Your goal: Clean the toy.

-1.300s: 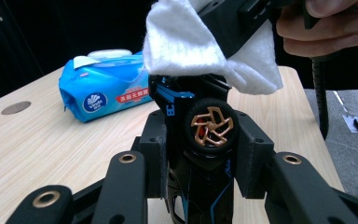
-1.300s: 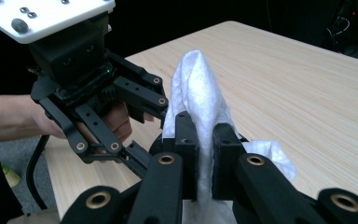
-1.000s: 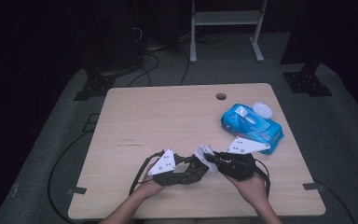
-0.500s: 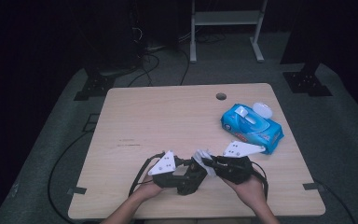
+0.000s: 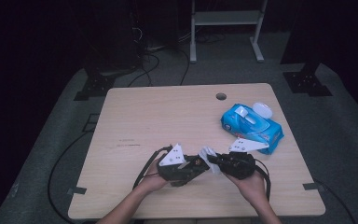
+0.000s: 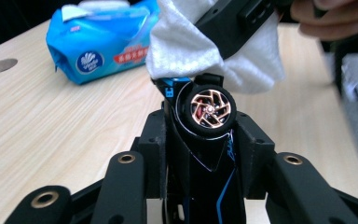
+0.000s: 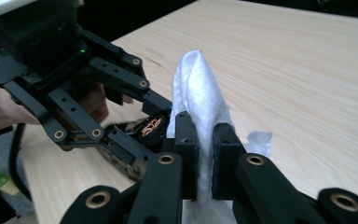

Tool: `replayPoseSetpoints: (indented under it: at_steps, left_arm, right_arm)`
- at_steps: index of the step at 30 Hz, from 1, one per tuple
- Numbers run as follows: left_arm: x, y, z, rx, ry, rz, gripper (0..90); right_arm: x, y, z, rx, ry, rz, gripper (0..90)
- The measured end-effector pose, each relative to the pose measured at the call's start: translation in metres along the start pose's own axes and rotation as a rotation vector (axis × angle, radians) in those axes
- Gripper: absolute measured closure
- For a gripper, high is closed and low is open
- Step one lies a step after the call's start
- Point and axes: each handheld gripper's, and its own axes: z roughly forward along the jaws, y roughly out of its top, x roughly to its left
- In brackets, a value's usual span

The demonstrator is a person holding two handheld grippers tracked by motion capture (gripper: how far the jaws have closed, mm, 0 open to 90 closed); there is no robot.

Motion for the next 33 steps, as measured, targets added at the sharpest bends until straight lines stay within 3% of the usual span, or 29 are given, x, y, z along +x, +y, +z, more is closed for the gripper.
replayPoseSetpoints:
  at_steps: [3,6,9,13,18,26,33]
  left_arm:
    - [0.007,0.003,0.01,0.058,-0.005,0.005,61.6]
    - [0.012,0.011,0.019,0.147,0.019,0.069,61.7]
    - [0.017,0.017,0.03,0.209,0.042,0.102,61.6]
    - [0.023,0.026,0.047,0.272,0.049,0.133,61.5]
    - [0.027,0.031,0.066,0.352,0.042,0.144,61.3]
    - [0.016,0.033,0.063,0.365,0.009,0.121,53.8]
    - [0.008,0.028,0.056,0.315,0.01,0.111,49.6]
  right_arm:
    - [-0.011,-0.006,0.001,0.006,-0.024,0.027,83.3]
    - [-0.02,-0.011,0.003,0.013,-0.043,0.052,83.3]
    - [-0.027,-0.015,0.006,0.019,-0.057,0.068,83.2]
    - [-0.032,-0.018,0.008,0.026,-0.072,0.08,83.2]
    - [-0.04,-0.021,0.004,0.012,-0.082,0.109,83.2]
    - [-0.045,-0.024,-0.001,0.012,-0.083,0.131,83.1]
    - [-0.044,-0.025,-0.003,0.015,-0.085,0.13,83.0]
